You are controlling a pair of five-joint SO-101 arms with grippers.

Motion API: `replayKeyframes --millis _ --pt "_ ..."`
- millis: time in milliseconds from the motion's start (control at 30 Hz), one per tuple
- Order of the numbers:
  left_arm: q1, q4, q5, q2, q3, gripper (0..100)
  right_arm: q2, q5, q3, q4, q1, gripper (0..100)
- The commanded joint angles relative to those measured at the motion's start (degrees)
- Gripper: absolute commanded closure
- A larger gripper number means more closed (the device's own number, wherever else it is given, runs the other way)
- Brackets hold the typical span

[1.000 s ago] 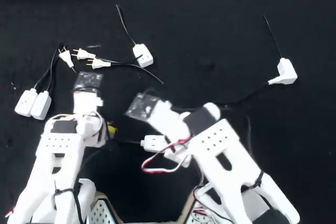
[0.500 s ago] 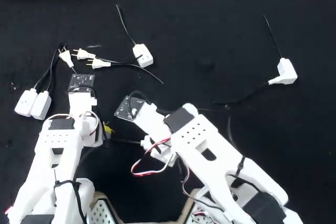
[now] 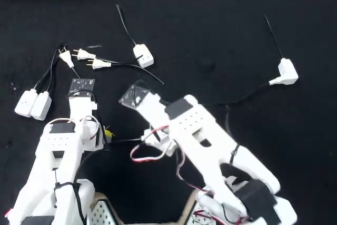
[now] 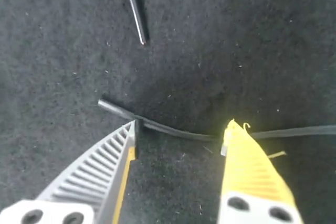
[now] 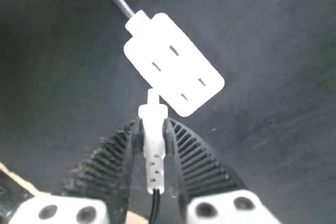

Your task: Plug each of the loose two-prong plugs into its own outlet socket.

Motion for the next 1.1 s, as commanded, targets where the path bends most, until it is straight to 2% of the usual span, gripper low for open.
replayKeyframes --millis 0,233,467,633,767,1067 --pt "-0.1 0.3 -0.3 0.2 0.0 73 2.4 -0.1 -6.5 -1.0 2.4 98.8" --pt "3.8 5.8 -0.3 0.2 0.0 73 9.8 -0.1 -11.5 -0.9 3.0 98.8" --pt "5.0 5.6 -0.3 0.1 0.7 73 10.9 -0.1 -18.9 6.5 3.0 98.8" --pt "6.1 5.8 -0.3 0.1 0.8 73 10.9 -0.1 -22.3 7.3 3.0 98.8" --pt "8.6 5.8 -0.3 0.1 0.9 73 10.9 0.0 -22.6 7.6 3.1 98.8" --pt "8.3 6.1 -0.3 0.1 -4.0 73 11.0 2.3 -22.5 14.5 6.3 98.8"
